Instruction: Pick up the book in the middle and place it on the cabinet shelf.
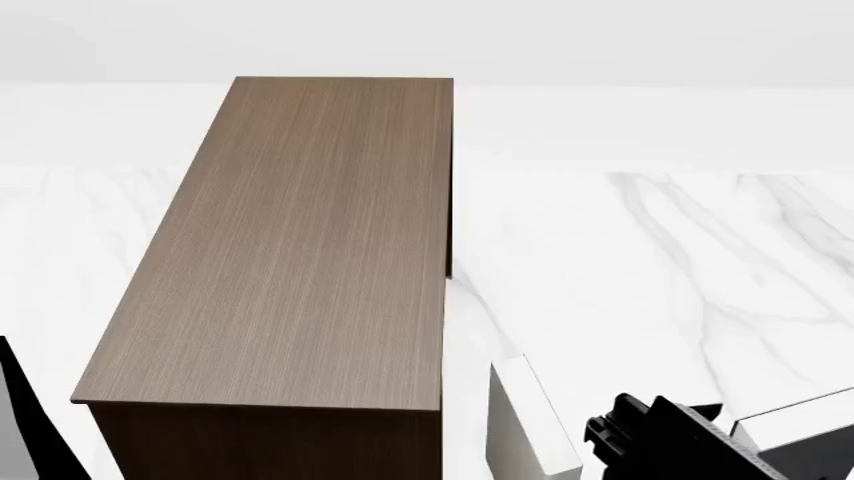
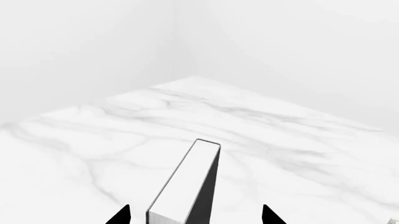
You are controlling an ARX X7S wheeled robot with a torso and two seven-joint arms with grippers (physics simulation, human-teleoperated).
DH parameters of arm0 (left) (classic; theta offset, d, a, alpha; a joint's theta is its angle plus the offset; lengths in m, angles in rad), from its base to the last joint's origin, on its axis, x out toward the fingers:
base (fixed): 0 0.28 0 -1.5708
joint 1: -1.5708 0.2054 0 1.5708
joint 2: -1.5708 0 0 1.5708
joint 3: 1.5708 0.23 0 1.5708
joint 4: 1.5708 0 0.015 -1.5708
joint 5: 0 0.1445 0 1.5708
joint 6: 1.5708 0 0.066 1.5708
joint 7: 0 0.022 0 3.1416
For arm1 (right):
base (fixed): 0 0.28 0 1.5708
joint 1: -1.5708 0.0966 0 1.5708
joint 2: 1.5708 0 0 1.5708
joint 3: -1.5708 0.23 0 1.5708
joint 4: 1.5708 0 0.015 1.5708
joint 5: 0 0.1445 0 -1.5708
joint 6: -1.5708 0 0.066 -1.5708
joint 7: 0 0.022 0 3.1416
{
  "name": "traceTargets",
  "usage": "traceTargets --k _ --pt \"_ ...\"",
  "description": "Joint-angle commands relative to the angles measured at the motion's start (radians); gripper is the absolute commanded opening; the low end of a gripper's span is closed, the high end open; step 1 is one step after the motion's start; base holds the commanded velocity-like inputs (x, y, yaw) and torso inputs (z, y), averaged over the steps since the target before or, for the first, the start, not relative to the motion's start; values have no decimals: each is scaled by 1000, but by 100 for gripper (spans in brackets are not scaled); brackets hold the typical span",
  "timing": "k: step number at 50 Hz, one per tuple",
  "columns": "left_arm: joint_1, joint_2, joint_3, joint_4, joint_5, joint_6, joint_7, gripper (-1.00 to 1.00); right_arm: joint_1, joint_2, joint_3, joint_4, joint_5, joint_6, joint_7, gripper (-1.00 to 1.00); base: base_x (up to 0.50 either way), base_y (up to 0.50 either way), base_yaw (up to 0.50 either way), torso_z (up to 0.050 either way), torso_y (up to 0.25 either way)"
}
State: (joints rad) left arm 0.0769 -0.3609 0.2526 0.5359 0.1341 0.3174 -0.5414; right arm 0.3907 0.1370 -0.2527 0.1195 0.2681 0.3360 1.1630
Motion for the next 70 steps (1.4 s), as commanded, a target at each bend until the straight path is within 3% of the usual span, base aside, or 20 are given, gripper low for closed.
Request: traceTargets --k 1,70 --pt "5 15 -25 4 4 6 17 100 5 -19 1 46 -16 -27 -33 100 0 0 0 0 0" --pt "0 -5 -10 -1 3 3 -6 100 82 -21 -44 336 16 -221 -124 100 0 0 0 0 0"
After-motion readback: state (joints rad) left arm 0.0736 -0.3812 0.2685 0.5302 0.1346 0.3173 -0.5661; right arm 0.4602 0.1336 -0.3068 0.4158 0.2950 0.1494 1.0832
